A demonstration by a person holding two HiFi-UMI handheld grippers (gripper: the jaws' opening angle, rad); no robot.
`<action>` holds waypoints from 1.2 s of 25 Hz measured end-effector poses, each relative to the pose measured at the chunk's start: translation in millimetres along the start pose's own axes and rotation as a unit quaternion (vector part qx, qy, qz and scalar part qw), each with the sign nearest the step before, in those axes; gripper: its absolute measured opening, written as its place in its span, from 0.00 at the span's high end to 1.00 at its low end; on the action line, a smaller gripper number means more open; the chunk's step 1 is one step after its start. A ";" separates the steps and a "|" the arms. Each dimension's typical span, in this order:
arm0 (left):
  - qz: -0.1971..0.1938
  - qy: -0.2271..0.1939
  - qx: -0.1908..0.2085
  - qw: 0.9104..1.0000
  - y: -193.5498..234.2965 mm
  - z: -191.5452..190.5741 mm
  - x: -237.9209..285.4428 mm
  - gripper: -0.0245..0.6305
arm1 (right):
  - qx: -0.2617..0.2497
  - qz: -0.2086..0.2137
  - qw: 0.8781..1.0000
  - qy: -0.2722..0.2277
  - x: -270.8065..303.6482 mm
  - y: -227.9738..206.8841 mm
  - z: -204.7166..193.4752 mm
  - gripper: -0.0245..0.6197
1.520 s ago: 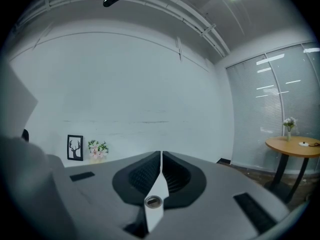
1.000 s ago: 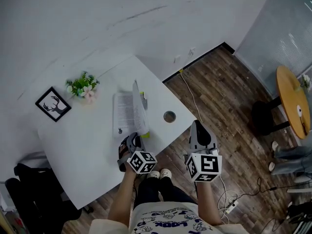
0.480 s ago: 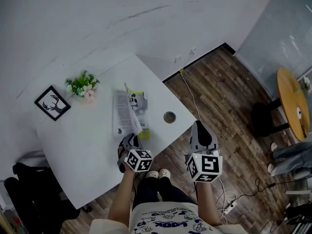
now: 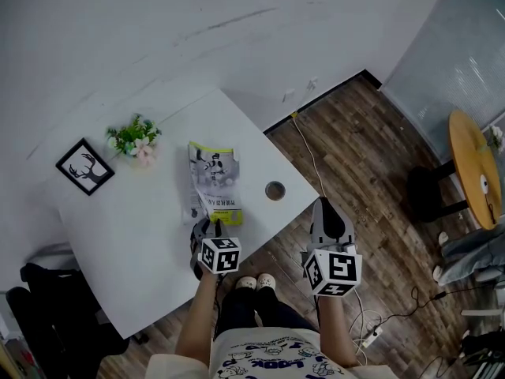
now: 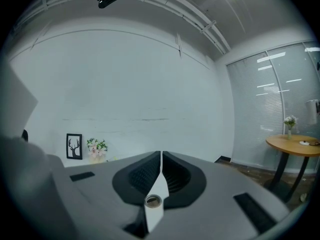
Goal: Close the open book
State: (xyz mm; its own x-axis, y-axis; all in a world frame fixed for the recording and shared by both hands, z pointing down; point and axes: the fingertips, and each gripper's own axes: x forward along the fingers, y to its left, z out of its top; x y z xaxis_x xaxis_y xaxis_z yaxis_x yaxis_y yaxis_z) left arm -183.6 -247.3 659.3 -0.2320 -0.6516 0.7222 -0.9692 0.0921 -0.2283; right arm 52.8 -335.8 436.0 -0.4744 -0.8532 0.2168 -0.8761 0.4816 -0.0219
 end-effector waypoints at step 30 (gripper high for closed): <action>-0.012 0.031 -0.155 0.987 29.2 -30.1 -8.7 0.67 | 0.001 0.025 1.000 -0.004 3.3 24.0 6.2 0.91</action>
State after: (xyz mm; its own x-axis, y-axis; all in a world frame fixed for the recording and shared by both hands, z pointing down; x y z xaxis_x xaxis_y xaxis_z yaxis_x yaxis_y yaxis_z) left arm -212.4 -216.3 666.1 -0.2035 -0.6093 0.7664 -0.9507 0.3100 -0.0060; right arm 29.7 -328.3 430.1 -0.5173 -0.8300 0.2086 -0.8519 0.5226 -0.0334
